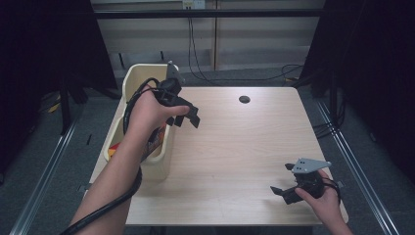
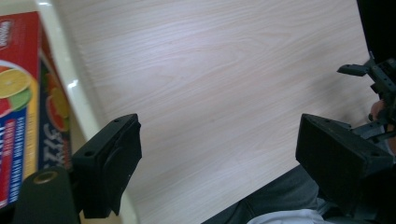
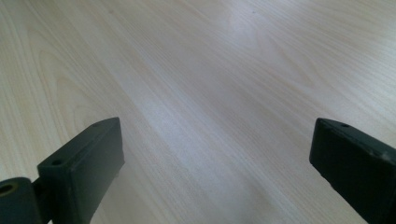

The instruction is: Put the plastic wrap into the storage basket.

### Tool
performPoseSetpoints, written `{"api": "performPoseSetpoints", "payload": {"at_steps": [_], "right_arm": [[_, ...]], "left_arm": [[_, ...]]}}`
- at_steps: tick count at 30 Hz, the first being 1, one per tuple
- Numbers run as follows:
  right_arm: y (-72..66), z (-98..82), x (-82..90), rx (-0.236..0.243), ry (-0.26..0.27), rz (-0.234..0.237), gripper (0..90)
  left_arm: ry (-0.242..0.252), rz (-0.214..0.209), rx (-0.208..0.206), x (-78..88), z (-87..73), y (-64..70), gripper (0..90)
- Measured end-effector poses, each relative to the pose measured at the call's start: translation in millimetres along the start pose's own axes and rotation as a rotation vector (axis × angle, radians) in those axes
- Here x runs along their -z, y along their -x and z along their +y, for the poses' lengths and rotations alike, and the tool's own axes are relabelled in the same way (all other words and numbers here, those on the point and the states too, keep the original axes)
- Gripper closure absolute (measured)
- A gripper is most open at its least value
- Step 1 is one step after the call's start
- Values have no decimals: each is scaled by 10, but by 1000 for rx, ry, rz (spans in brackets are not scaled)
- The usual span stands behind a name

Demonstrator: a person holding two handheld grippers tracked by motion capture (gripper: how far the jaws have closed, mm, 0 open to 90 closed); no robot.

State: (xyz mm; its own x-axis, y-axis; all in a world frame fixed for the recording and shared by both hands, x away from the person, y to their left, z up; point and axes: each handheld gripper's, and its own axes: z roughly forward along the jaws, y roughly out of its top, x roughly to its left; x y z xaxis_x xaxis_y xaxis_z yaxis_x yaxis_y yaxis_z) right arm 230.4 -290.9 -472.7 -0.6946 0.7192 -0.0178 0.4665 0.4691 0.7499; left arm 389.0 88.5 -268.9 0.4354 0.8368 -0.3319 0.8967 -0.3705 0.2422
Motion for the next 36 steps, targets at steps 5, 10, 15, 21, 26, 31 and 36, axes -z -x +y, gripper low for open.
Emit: {"api": "performPoseSetpoints", "payload": {"at_steps": [5,10,15,21,26,31,36], "right_arm": [[-3,0,-3,-2,-1,7,30],[-4,-1,-2,-2,0,3,29],[-4,0,-4,1,1,4,29],[-6,5,-1,5,2,2,29],[-7,5,-4,6,1,4,30],[-6,6,-13,11,1,8,29],[-9,4,-13,18,1,4,30]], "left_arm": [[-14,-27,-38,-117,8,96,152],[-15,-39,-57,-225,23,177,150],[-15,-47,-64,-310,25,221,150],[-15,-60,-77,-456,6,268,150],[-10,-70,-100,-571,-9,339,147],[-15,-86,-119,-693,-29,414,147],[-15,-100,-143,-828,-55,464,145]]}}
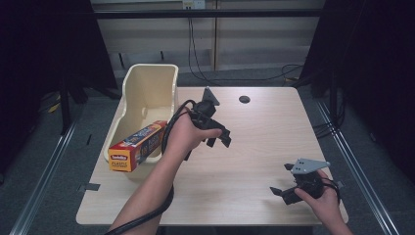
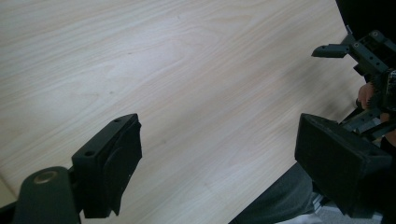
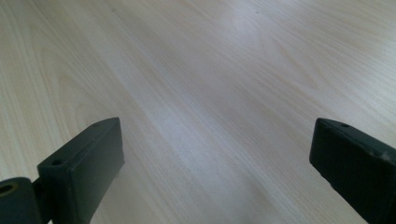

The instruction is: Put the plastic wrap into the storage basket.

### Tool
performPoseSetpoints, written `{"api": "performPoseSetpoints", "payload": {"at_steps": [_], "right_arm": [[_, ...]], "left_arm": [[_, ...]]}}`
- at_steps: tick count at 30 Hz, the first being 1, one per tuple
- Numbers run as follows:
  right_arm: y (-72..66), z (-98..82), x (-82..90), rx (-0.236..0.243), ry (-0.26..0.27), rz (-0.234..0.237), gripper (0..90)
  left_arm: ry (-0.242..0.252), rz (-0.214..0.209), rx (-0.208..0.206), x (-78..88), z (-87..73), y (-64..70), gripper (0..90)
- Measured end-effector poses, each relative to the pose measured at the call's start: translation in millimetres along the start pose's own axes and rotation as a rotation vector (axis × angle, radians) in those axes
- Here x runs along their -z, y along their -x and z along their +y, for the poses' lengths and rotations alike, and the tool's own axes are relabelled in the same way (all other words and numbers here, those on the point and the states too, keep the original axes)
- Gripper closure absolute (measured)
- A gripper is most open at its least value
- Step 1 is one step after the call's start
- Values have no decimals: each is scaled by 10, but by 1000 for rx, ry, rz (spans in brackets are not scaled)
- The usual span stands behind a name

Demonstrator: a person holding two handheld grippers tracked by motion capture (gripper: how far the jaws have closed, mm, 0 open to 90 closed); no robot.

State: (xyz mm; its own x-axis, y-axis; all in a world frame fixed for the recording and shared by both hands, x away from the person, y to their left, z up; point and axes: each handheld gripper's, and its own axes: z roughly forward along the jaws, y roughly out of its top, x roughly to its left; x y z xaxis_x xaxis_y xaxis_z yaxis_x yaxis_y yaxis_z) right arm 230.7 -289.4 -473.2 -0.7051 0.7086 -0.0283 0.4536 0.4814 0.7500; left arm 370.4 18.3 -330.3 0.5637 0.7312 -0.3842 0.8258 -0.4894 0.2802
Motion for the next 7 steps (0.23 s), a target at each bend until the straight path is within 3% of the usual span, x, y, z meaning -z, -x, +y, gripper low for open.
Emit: {"api": "performPoseSetpoints", "payload": {"at_steps": [7], "right_arm": [[-1,0,-6,-3,-1,-3,30]], "left_arm": [[0,8,-3,-71,2,8,147]]}}
